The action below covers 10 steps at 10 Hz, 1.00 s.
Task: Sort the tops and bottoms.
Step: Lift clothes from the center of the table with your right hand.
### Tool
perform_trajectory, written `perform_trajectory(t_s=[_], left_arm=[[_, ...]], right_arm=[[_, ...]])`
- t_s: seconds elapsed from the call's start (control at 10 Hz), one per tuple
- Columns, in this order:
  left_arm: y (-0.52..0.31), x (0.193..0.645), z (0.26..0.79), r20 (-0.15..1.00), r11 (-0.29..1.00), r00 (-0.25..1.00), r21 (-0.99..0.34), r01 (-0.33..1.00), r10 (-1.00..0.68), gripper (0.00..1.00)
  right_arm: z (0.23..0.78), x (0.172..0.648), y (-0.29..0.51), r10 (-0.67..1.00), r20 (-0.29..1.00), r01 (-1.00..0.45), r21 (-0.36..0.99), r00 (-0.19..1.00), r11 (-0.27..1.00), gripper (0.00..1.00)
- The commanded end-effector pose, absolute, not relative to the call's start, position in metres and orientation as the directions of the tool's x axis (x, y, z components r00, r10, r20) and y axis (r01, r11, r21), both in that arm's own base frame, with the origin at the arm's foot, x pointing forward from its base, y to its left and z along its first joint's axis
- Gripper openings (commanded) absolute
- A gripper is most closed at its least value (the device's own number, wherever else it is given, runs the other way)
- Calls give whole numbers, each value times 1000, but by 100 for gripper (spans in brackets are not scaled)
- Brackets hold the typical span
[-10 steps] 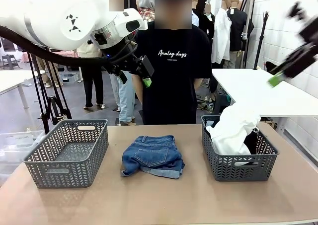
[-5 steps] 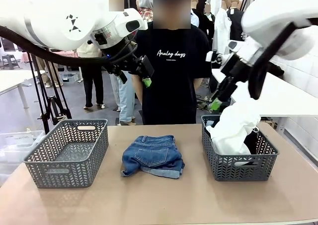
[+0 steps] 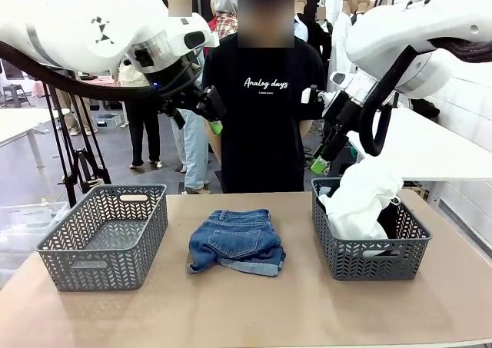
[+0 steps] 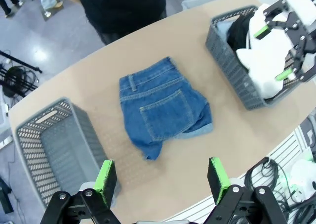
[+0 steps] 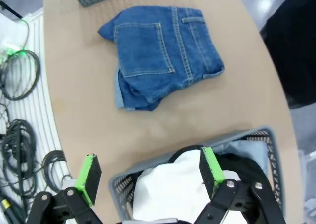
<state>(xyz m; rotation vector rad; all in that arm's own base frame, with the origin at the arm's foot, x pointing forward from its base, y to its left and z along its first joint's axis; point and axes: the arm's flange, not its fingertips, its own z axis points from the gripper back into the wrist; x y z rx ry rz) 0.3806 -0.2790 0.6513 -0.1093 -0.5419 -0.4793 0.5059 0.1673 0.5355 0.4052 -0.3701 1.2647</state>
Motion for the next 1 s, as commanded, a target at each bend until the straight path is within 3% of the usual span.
perform_trajectory(t_s=[0.0, 0.6, 0.9], left_arm=[[-252, 372, 656, 493, 880, 749, 78, 469, -443, 96], [-257, 376, 660, 499, 890, 761, 45, 455, -414, 96], [-257, 376, 660, 499, 890, 761, 45, 455, -414, 96]], right_arm=[[534, 506, 170, 838, 482, -965, 92, 258, 244, 100], [430, 578, 318, 944, 329, -994, 107, 7, -30, 100], [396, 593, 344, 961, 267, -996, 40, -64, -78, 100]])
